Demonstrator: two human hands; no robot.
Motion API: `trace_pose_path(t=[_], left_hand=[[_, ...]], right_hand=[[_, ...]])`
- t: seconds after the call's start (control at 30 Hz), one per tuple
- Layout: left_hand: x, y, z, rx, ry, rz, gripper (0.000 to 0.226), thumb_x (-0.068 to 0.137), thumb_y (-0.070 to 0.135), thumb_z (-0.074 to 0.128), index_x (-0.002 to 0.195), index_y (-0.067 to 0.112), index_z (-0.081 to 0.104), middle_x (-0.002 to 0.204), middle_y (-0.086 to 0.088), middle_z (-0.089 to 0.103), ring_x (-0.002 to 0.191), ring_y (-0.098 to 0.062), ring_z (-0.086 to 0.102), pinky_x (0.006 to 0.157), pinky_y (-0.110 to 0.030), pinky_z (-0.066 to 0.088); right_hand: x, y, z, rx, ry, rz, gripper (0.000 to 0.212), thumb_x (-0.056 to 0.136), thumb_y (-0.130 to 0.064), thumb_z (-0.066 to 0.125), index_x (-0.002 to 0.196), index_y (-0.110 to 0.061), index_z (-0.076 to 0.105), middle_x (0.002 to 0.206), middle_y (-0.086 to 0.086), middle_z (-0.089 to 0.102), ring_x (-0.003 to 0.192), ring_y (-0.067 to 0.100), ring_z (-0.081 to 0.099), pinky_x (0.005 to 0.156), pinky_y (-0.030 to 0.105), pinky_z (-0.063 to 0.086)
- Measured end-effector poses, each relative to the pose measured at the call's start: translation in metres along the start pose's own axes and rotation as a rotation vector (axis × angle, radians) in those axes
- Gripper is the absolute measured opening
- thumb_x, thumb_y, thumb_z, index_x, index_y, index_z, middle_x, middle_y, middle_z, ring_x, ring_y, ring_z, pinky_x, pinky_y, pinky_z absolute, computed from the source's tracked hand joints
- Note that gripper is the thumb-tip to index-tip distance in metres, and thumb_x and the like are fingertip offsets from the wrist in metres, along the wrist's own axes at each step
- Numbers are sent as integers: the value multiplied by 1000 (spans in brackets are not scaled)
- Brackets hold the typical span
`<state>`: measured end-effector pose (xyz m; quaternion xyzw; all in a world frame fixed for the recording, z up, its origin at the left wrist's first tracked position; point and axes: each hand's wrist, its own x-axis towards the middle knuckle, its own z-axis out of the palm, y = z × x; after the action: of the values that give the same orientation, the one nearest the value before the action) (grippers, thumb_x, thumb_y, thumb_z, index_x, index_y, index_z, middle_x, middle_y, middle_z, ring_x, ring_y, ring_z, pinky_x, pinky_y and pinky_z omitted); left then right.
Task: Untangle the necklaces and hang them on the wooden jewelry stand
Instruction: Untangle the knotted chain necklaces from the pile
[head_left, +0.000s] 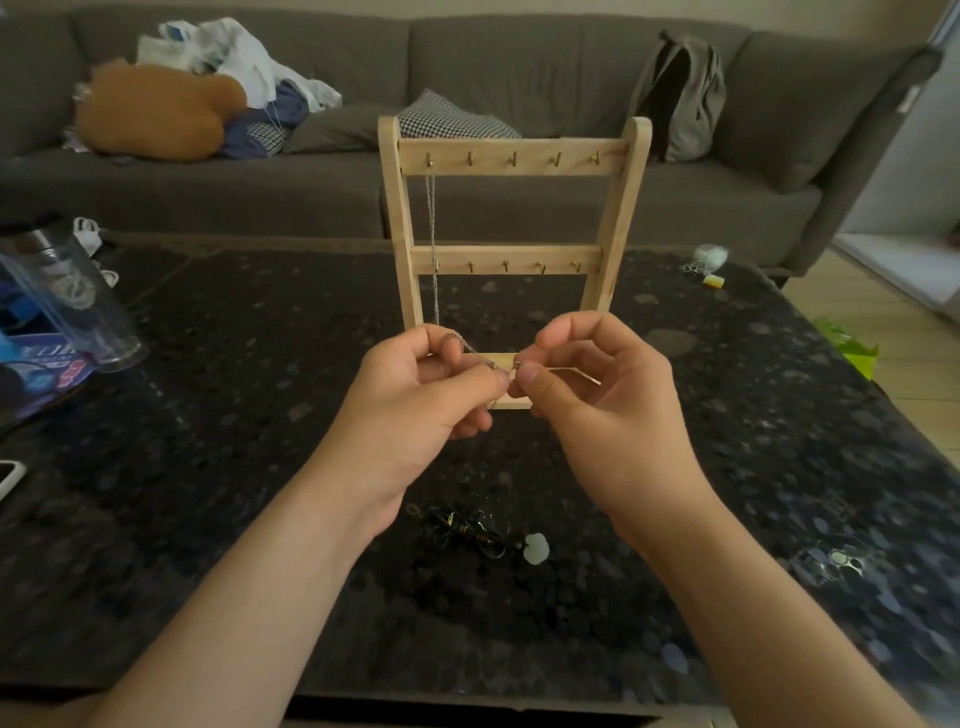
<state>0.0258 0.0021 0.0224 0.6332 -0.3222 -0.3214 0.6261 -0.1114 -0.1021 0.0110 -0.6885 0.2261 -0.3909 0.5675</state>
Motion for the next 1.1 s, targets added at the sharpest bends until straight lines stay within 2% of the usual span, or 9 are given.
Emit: trace_pose_path(t=[0.23,0.33,0.4,0.5,0.57,0.7,0.83,0.97,1.1], left_hand=[[0,2,3,-68,-8,-31,34,92,1,73,81,23,50,87,-7,67,70,-16,59,77,-39,54],[2,1,3,-117,6,-42,34,94,3,73,81,24,50,89,-6,71,72,-15,61,76,-36,55],[2,1,4,-136,15,-53,32,95,6,74,81,25,51,91,-5,71,73,-14,62,78,-36,56],[2,0,4,-136,21,-67,31,95,9,76,81,25,53,89,-6,68,67,-12,58,78,-37,54],[1,0,4,-144,16,-81,32,94,9,77,80,26,53,89,-7,64,59,-10,52,76,-37,51],[1,2,3,-148,-8,-95,36,92,8,79,77,26,52,87,-9,60,55,-9,51,75,-36,53],[0,2,2,-128,-16,-71,35,91,5,78,78,25,52,92,-7,72,60,-10,59,75,-36,57],[0,1,2,-97,-7,-53,35,92,3,76,79,23,51,91,-5,75,64,-13,62,73,-34,57],[-1,2,4,-85,2,-49,35,93,1,75,80,22,51,92,-6,78,71,-15,68,78,-36,59]], right_hand=[[-3,1,3,-213,39,-172,18,98,-2,74,97,-20,68,92,-4,74,91,18,75,82,38,63],[-3,0,4,-107,41,-126,15,100,-3,70,102,-16,64,93,5,73,88,25,74,80,41,63],[-2,-2,4,47,32,-28,13,103,-4,68,107,-15,62,91,8,74,91,29,73,78,31,61],[-1,-3,4,281,15,118,20,104,-5,66,117,-18,59,91,1,75,94,20,75,82,31,54],[-1,-2,4,302,9,121,22,104,-4,66,119,-18,59,91,0,75,94,17,74,82,33,54],[-1,-2,3,145,30,10,22,101,4,66,106,-17,63,90,4,71,82,15,69,75,26,54],[-4,-2,3,-82,52,-53,24,96,4,70,86,-17,76,80,7,75,59,13,61,55,23,47],[-6,-1,5,-196,113,-68,25,86,1,78,81,-24,81,88,-3,79,71,17,75,63,24,59],[-6,-2,3,-272,141,-44,17,81,-5,81,82,-22,82,78,-5,79,69,12,76,64,25,62]])
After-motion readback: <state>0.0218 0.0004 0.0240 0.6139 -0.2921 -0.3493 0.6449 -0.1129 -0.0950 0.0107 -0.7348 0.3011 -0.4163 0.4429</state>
